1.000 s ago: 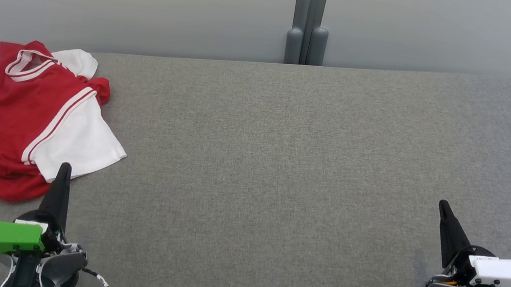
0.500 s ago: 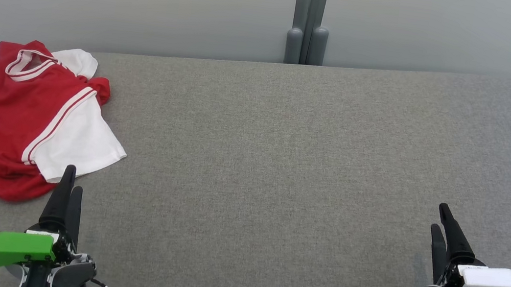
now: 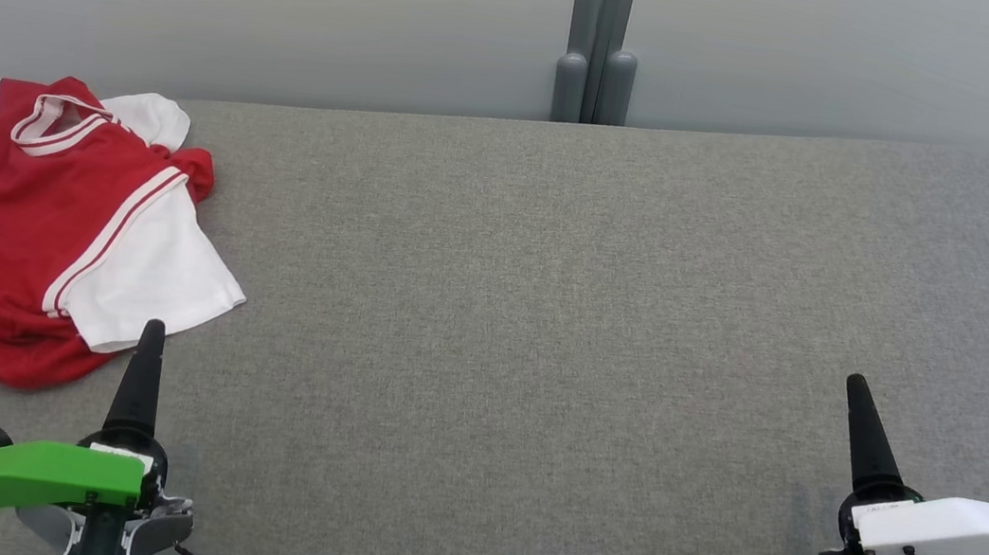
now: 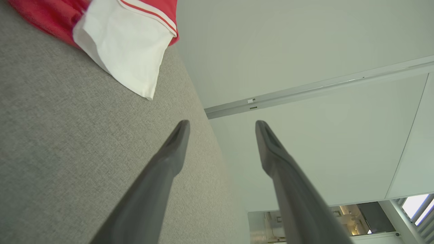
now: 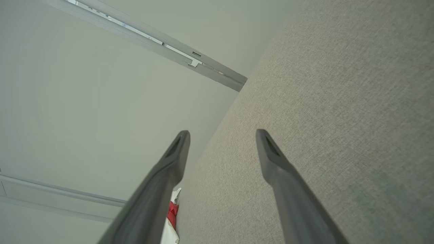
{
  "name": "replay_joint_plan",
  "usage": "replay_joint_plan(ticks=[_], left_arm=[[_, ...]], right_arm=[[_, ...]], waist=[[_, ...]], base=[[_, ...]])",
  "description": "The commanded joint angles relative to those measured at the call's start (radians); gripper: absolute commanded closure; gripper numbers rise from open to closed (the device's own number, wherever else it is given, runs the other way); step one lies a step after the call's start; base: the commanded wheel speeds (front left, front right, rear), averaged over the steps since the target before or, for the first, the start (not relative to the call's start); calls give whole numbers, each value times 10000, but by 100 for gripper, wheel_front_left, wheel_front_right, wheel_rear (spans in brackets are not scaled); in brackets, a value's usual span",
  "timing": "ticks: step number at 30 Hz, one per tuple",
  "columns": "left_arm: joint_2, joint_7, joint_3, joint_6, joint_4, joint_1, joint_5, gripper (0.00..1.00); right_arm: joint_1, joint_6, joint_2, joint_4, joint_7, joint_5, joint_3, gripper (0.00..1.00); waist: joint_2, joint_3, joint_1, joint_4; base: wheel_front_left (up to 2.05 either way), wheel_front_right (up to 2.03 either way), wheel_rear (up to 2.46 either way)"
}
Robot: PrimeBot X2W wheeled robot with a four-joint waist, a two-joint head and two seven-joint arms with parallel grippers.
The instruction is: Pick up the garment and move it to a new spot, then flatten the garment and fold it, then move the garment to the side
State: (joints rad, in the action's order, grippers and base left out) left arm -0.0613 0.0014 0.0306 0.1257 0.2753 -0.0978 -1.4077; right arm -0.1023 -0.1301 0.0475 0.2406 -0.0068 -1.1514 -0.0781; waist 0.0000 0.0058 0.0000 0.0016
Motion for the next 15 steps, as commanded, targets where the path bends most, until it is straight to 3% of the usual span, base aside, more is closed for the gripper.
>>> replay_joint_plan(ticks=[1,15], left_arm=[[-124,-126,-5,-42,-92,-335,700,0],[-15,-652,-274,-141,110,-378,4146,0]], right_arm=[[-137,-4,65,-260,-133,765,30,0],[-110,-5,71,-305,-640,3896,300,0]], waist=[[0,4,0,2],[0,55,0,-8]], base=[[0,0,0],[0,0,0]])
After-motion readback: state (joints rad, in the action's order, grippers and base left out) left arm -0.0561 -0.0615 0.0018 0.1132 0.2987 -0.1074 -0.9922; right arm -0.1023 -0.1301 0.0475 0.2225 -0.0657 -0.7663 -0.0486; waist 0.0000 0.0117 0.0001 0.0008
